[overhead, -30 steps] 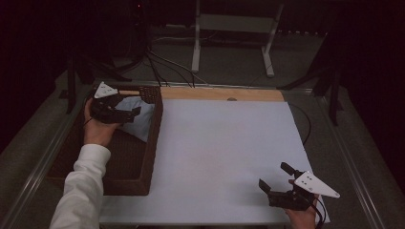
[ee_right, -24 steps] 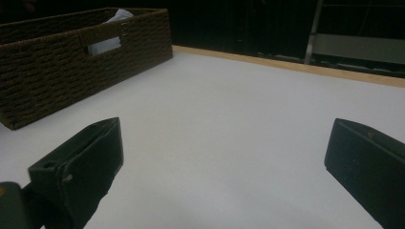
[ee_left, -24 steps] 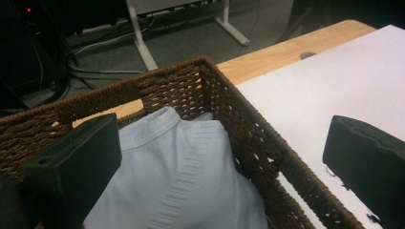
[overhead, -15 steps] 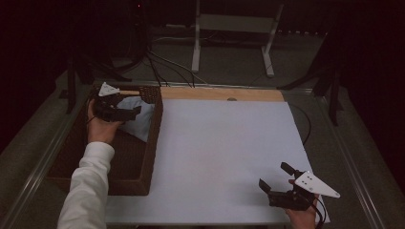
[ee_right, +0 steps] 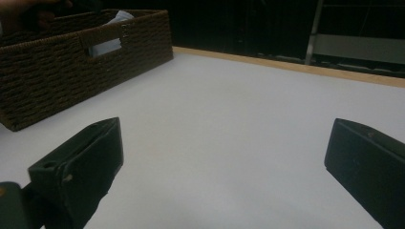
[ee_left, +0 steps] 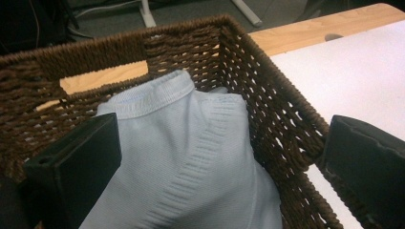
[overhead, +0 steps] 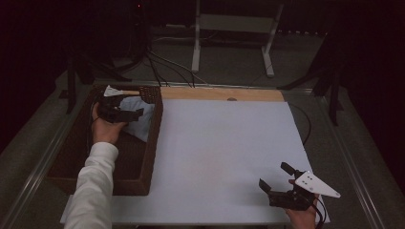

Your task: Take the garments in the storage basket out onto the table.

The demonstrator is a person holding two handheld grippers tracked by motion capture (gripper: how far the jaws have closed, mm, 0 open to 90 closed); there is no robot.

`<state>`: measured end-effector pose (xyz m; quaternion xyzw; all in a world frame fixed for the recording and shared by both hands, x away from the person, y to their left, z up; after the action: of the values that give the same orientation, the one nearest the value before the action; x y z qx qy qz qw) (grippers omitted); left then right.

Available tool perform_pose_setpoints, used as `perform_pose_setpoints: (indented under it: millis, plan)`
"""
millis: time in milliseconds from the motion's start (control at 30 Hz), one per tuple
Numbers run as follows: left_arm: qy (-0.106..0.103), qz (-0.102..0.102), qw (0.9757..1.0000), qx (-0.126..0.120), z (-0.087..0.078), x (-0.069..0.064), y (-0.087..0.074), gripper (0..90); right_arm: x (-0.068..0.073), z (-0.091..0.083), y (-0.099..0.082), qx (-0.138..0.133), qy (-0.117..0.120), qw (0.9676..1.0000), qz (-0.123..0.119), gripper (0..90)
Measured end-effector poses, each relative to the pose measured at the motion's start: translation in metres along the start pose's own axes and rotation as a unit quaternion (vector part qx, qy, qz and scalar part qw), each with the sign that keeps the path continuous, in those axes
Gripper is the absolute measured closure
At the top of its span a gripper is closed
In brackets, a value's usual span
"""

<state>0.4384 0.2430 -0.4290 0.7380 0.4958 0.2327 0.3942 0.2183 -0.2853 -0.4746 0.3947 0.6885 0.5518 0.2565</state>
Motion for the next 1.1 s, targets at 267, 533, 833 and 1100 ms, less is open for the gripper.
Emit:
perform_pose_setpoints:
  millis: [267,533,833,1100]
  plan:
    - [0.008,-0.008,0.9997,0.021,0.013,-0.002,-0.007,0.3,-0.001,-0.001,0.000,-0.001,0.000,1.0000,0.000,0.0]
    - [0.032,-0.025,0.9980,0.049,0.022,0.007,-0.018,0.2,-0.002,-0.002,0.001,-0.003,-0.001,1.0000,0.001,0.0]
    - [0.051,-0.040,0.9956,0.068,0.029,0.014,-0.025,0.1,-0.002,-0.003,0.001,-0.006,-0.001,1.0000,0.002,0.0]
    - [0.053,-0.035,0.9942,0.086,0.038,0.016,-0.032,0.1,-0.002,-0.003,0.001,-0.006,-0.001,1.0000,0.002,0.0]
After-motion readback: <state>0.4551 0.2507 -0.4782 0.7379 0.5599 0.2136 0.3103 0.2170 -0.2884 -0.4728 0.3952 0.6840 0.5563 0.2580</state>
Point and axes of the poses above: each handheld gripper's, and its own axes: z roughly forward along the jaws, y roughly out of its top, x roughly to its left, the point moved 2 cm from there along z, roughly forward along the jaws, and after that the axes turned 2 degrees about -x, right-handed, at the moved point
